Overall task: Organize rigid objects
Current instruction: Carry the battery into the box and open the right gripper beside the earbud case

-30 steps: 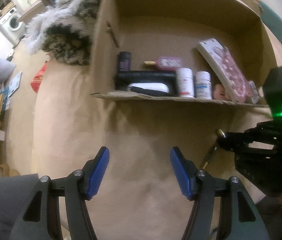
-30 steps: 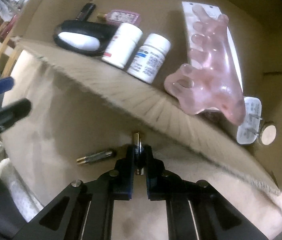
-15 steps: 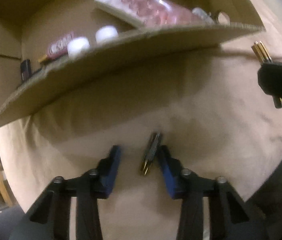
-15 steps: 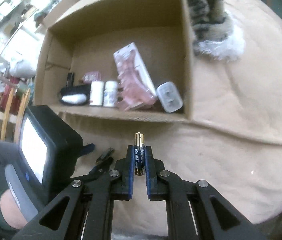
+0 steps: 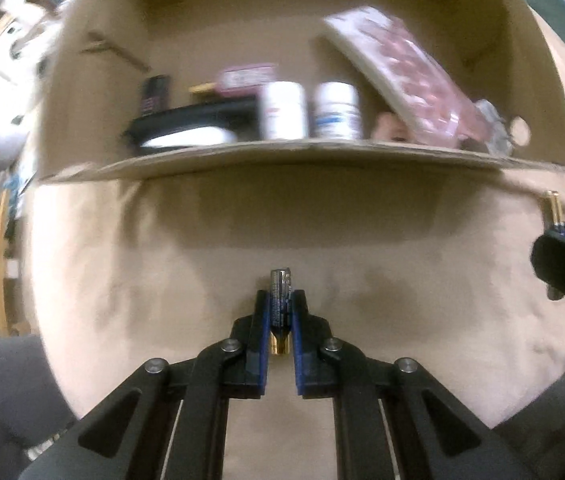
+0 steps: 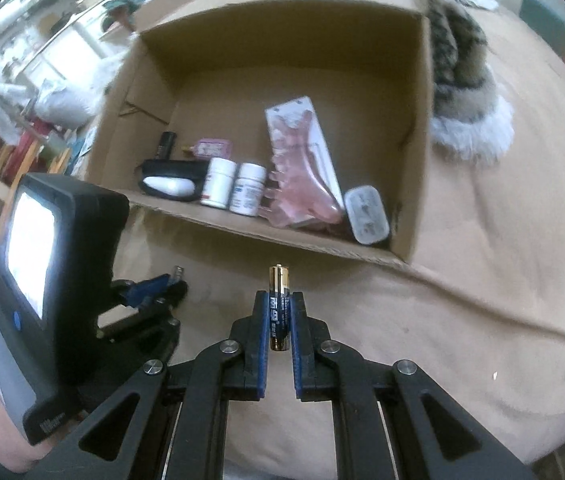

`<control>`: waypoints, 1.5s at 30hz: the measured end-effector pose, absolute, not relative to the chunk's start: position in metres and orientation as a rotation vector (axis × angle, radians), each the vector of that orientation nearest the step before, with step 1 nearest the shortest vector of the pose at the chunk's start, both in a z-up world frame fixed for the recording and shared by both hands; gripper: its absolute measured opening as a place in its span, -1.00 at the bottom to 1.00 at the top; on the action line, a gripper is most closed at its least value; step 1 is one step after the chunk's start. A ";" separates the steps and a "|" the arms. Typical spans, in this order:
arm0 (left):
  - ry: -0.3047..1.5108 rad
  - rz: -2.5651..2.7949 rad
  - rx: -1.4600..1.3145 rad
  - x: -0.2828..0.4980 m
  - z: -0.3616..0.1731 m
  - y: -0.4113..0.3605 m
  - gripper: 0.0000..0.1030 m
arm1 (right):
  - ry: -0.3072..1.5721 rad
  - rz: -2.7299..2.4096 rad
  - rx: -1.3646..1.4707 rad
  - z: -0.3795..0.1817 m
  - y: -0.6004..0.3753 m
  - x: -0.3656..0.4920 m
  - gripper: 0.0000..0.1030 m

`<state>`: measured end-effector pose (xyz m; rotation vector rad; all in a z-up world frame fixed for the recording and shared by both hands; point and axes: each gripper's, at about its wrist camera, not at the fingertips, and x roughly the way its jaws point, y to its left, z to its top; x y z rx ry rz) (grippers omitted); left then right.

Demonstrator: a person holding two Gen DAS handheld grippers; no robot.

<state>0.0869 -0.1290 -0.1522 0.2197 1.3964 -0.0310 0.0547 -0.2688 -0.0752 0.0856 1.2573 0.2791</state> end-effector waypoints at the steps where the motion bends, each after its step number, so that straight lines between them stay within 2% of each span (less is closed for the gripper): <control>1: 1.391 -0.015 0.210 0.085 -0.148 -0.124 -0.82 | 1.251 0.288 0.082 -0.073 -0.267 0.054 -0.81; 13: 1.241 0.084 0.147 0.077 -0.065 -0.086 -0.82 | 1.207 0.298 0.133 -0.059 -0.275 0.052 -0.81; 20: 1.172 0.077 0.131 0.082 -0.027 -0.106 -0.82 | 1.191 0.295 0.153 -0.056 -0.279 0.056 -0.81; 34: 1.132 0.053 0.148 0.133 -0.033 -0.104 -0.82 | 1.061 0.225 0.216 -0.038 -0.291 0.080 -0.81; 45: 1.127 -0.011 0.195 0.170 -0.049 -0.102 -0.82 | 1.104 0.166 0.227 -0.064 -0.286 0.123 -0.81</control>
